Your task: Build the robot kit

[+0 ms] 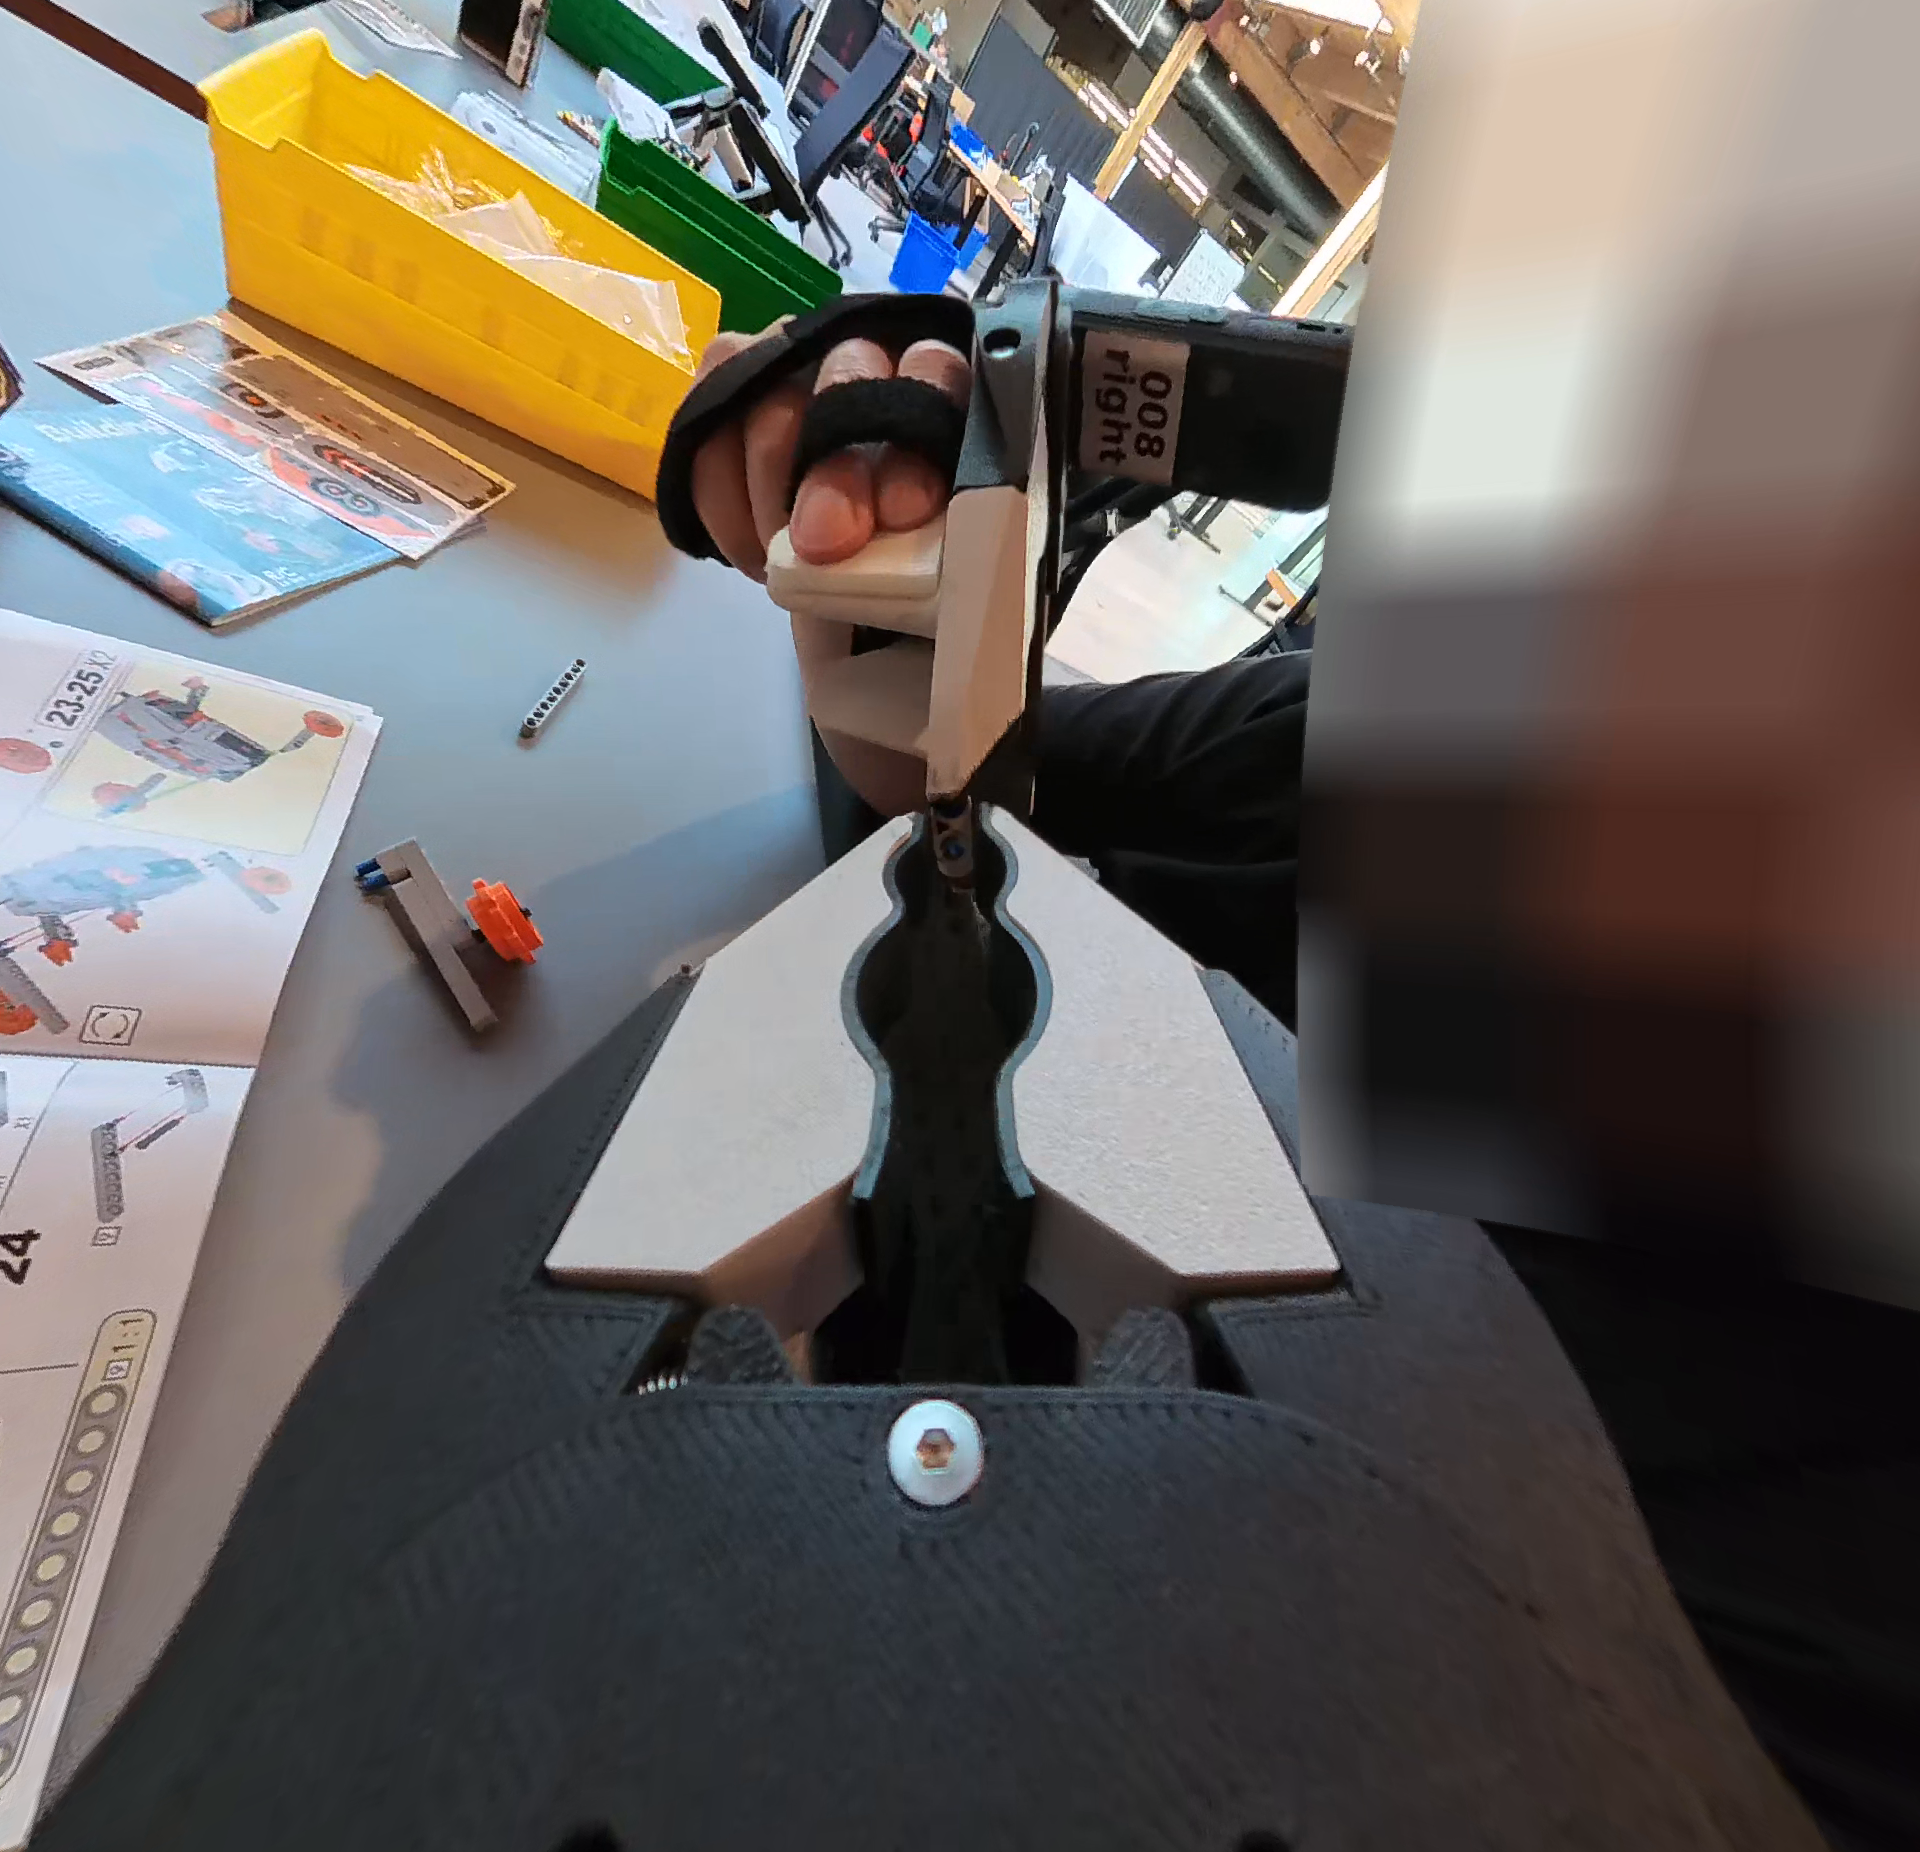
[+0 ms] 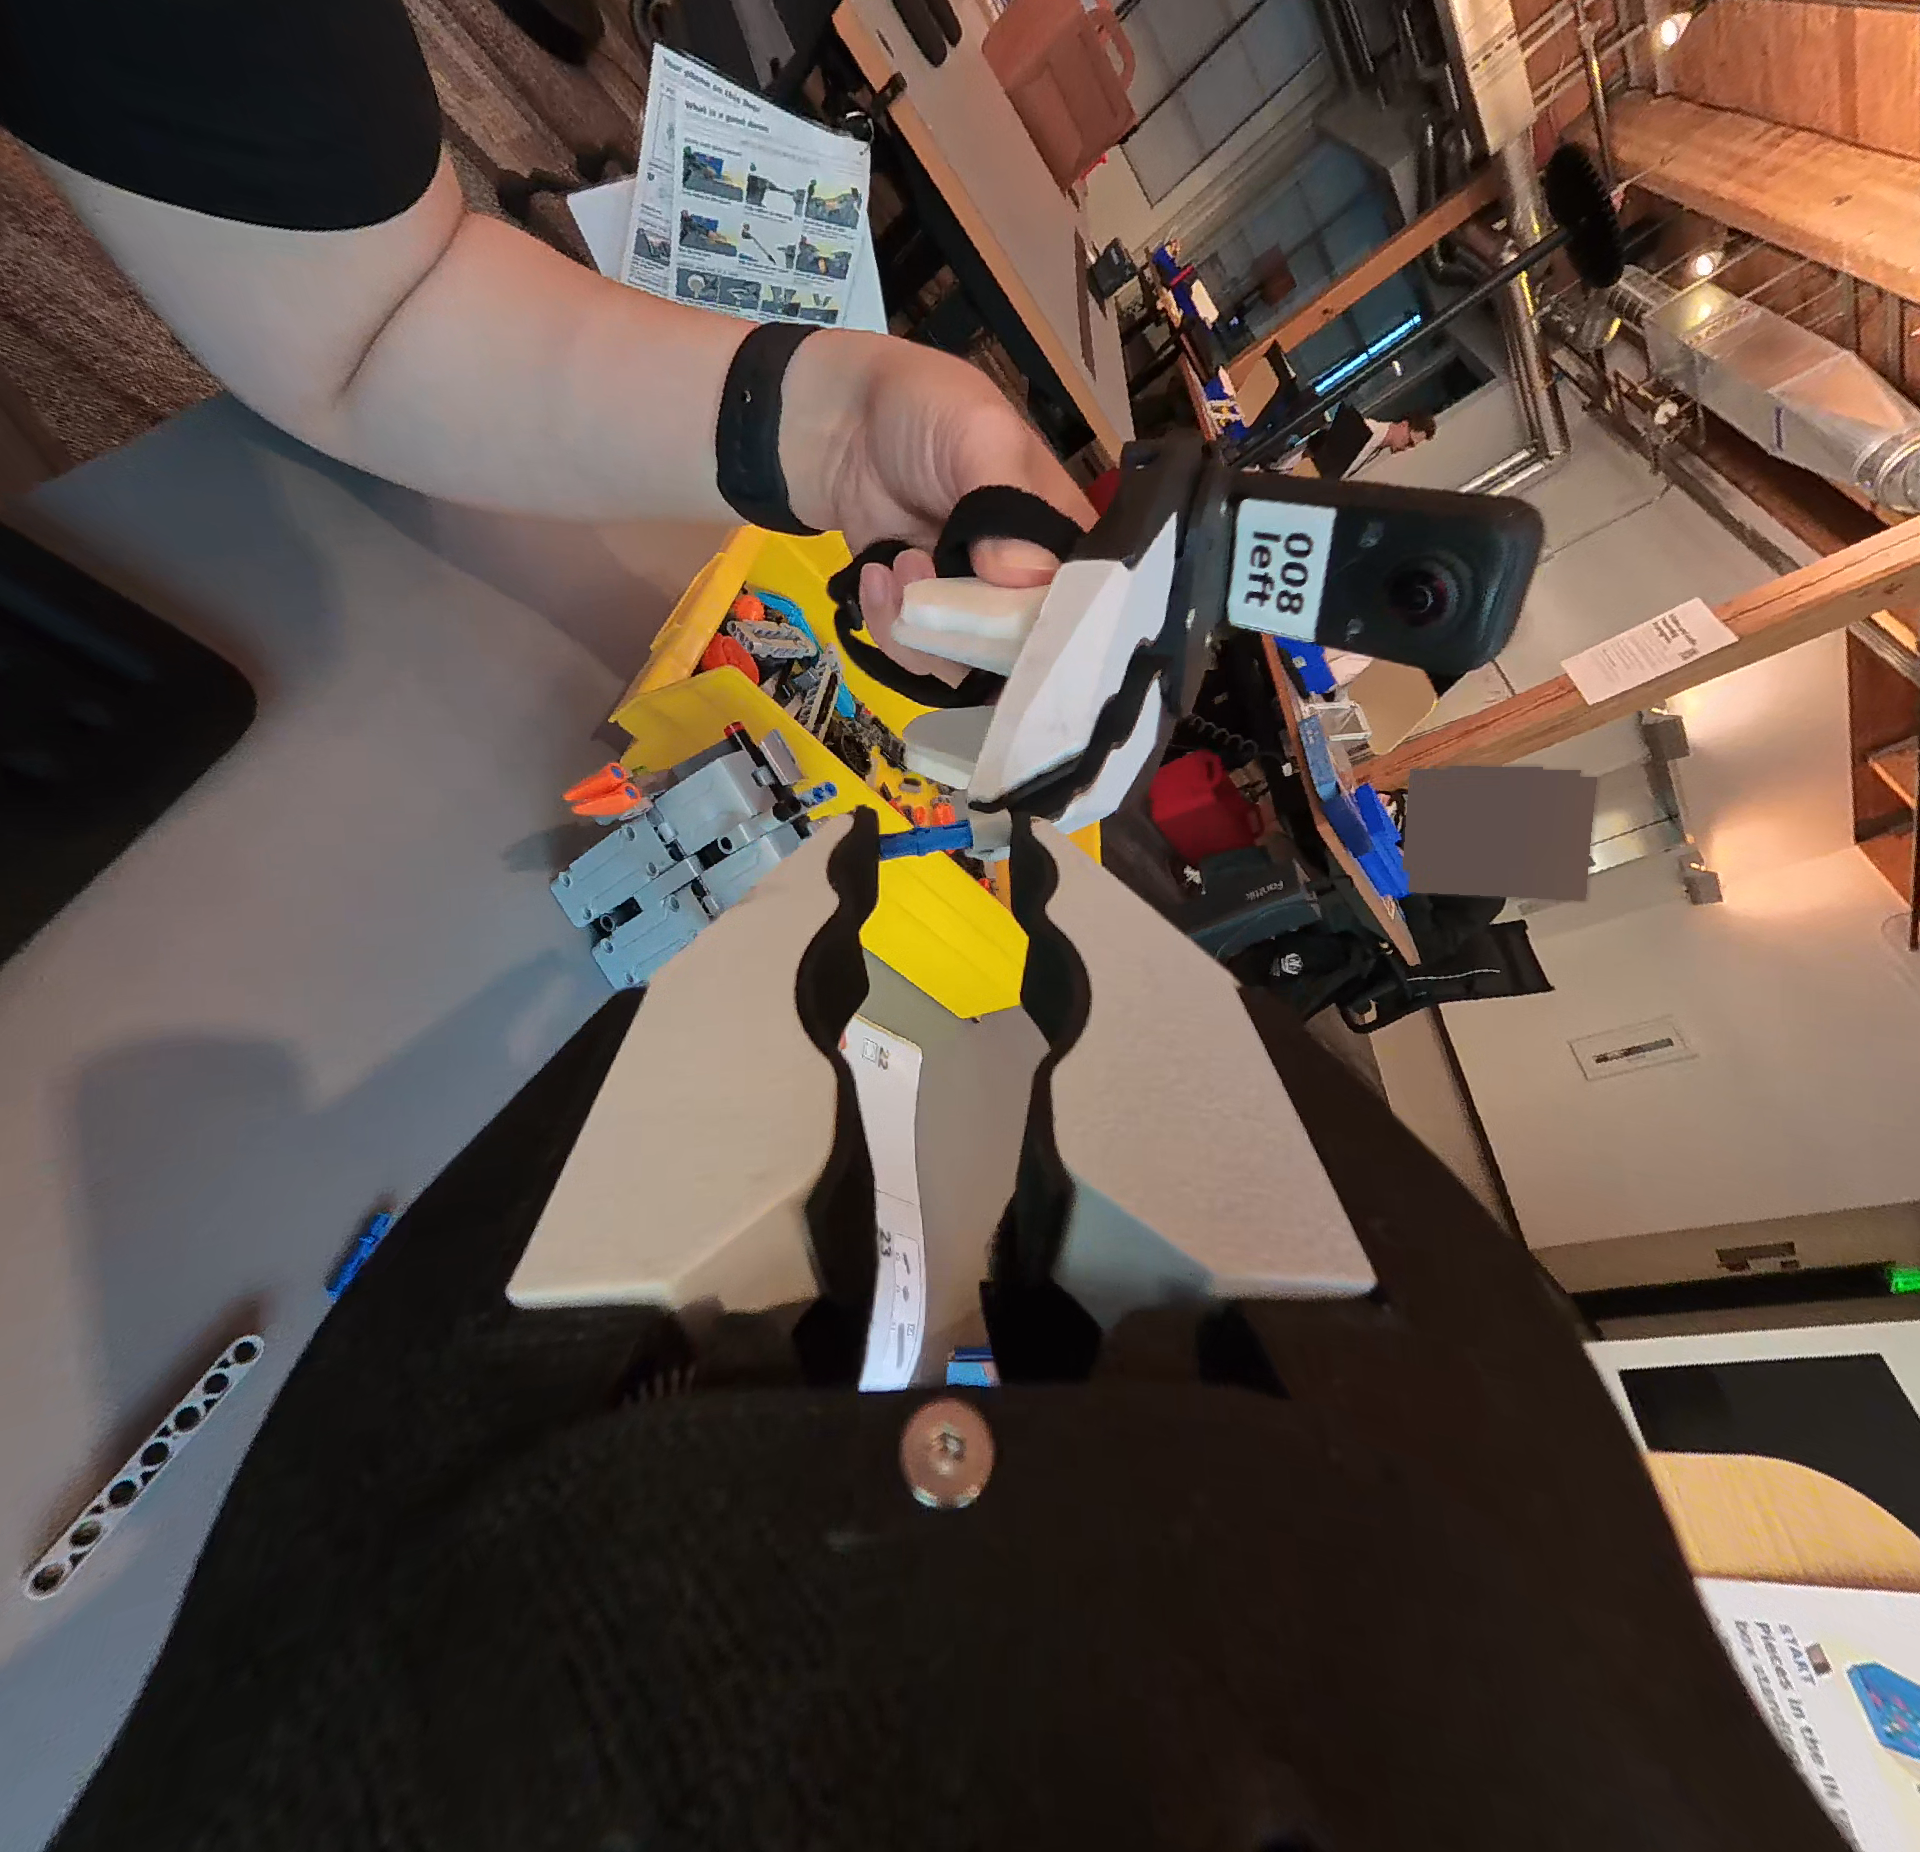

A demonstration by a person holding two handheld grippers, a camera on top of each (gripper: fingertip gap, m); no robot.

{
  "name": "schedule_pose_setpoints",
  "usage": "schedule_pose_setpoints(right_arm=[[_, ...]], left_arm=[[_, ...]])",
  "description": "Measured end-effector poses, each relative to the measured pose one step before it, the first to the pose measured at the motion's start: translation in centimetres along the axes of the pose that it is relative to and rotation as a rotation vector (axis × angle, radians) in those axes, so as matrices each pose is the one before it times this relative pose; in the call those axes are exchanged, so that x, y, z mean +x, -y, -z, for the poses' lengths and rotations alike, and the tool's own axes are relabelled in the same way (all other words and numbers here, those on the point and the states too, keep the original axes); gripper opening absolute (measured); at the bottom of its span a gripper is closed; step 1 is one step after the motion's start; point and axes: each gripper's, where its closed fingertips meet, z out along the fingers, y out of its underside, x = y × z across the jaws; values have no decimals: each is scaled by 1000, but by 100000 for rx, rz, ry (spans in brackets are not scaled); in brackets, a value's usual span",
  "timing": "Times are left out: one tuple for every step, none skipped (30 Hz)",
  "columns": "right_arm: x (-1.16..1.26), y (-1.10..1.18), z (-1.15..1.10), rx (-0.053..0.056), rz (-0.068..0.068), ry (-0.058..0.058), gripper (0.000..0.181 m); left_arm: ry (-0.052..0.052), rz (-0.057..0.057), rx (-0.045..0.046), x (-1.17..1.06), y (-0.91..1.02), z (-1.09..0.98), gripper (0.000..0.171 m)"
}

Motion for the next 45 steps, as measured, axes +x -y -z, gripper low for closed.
schedule_pose_setpoints(right_arm=[[205, -102, -22, -424, 292, -1432, 24], [171, -136, -36, -789, 165, -1085, 24], [114, -118, -33, -724, 372, -822, 24], [167, -86, -40, -375, -64, -1004, 24], [336, -89, -43, -418, -454, -1961, 24], [374, -79, -12, -231, -257, -2040, 24], [217, -57, 6, -24, -367, -1180, 24], [53, 34, 47, 651, 336, -501, 24], [-23, 57, 30, 739, 387, -150, 24], [67, 6, -4, -75, 128, -578, 25], [184, -8, -34, -373, 309, -1406, 24], [94, 54, -46, 4, 568, -968, 24], [81, 23, -27, -269, 861, -940, 24], [100, -22, -15, -357, 973, -1027, 24], [107, -74, -26, -566, 497, -907, 24], [209, -141, -9, -704, 270, -1347, 24], [103, -58, 19, -96, 235, -669, 24], [-15, 110, 25, 765, -342, 108, 24], [47, 79, 3, 299, -354, -278, 24], [95, -26, 0, -300, 368, -636, 24], [-50, 25, 15, 256, 405, 148, 24], [-24, 38, 21, 429, 11, 67, 24], [69, 54, 12, 506, -96, -495, 24], [21, 59, 34, 368, 32, -45, 24], [13, 35, 45, 149, 149, -41, 24], [6, -1, 21, 11, 108, 5, 24], [-62, -18, 1, -84, -141, 413, 24], [10, 0, -5, 167, -166, -45, 24], [-1, -62, -10, -6, -335, 148, 24], [18, -33, -8, 71, -491, 18, 25], [83, 161, 36, 1110, 54, -686, 24], [25, 258, 57, 1660, 636, -628, 24], [-13, 143, 49, 731, 909, -318, 24], [36, -24, 8, -358, 912, -515, 24], [-10, -77, -20, -718, 983, -281, 24], [17, 8, -12, -236, 1109, -677, 24], [152, 17, -18, -240, 1004, -1383, 24], [145, 79, 14, 172, 874, -1351, 23], [103, 147, 26, 746, 496, -945, 22], [14, 70, 25, 278, 338, -320, 19], [-27, -54, -11, -337, 380, 2, 18], [-90, -29, 25, -142, 537, 449, 18], [5, 36, 40, 272, 497, -116, 18], [74, 72, 0, 304, 77, -614, 19], [1, 54, -39, 73, -456, 3, 20]], left_arm=[[247, 145, 1300, -110, 184, 70, 6], [478, 98, 1045, -129, 130, 70, 6], [388, -19, 755, -110, 111, 57, 6], [426, -129, 976, -82, 168, 82, 6], [672, -912, 2019, -82, 345, 140, 6], [818, -1479, 2402, -87, 370, 110, 6], [625, -1203, 1723, -50, 238, 60, 6], [-25, -756, 611, 23, 74, -19, 6], [-285, -367, 51, 47, 2, -30, 6], [0, -105, 554, -18, 66, 18, 6], [-162, 169, 1248, -8, 151, 58, 6], [-558, 602, 724, 44, 103, 60, 6], [-406, 455, 429, 10, 67, 50, 6], [38, -8, 677, -20, 87, 24, 6], [353, -52, 665, -54, 91, -2, 7], [162, 183, 106, -29, -7, -40, 10], [113, 219, -490, 5, -67, -46, 10], [440, -611, -460, -16, -56, -23, 6], [629, -1325, 66, -19, 51, 12, 5], [712, -1104, 165, -16, 67, 6, 5], [286, -462, -259, 35, -38, -13, 5], [-146, 359, -32, 47, 7, -6, 5], [-513, 510, 631, 55, 80, 7, 5], [-736, 590, 796, 62, 97, 17, 5], [-659, 441, 996, 26, 144, 49, 5], [-328, 30, 307, -2, 13, 12, 5], [-47, -334, -385, -15, -42, -4, 5], [224, -622, -216, -18, -5, -1, 5], [639, -324, -194, -44, -8, 3, 5], [411, 127, 7, -6, 22, 11, 5], [-487, 240, 433, 135, 76, -1, 5], [-824, 298, 35, 195, 17, 0, 5], [-187, 282, -370, 111, -20, 19, 6], [708, -277, -134, -18, 2, 30, 5], [833, -482, -200, -47, -20, 31, 5], [374, -120, 86, -7, 25, 32, 5], [119, 328, 779, -14, 114, 66, 5], [-438, 716, 864, 44, 119, 76, 6], [-765, 806, 573, 74, 83, 74, 6], [-289, 467, 634, 29, 89, 62, 6], [256, 181, -65, -44, -8, 13, 6], [230, -248, -548, -7, -78, -23, 6], [39, -679, -163, 43, -22, -26, 6], [32, -464, 161, 60, 45, 1, 5], [104, -40, -417, 34, -42, 13, 6]])
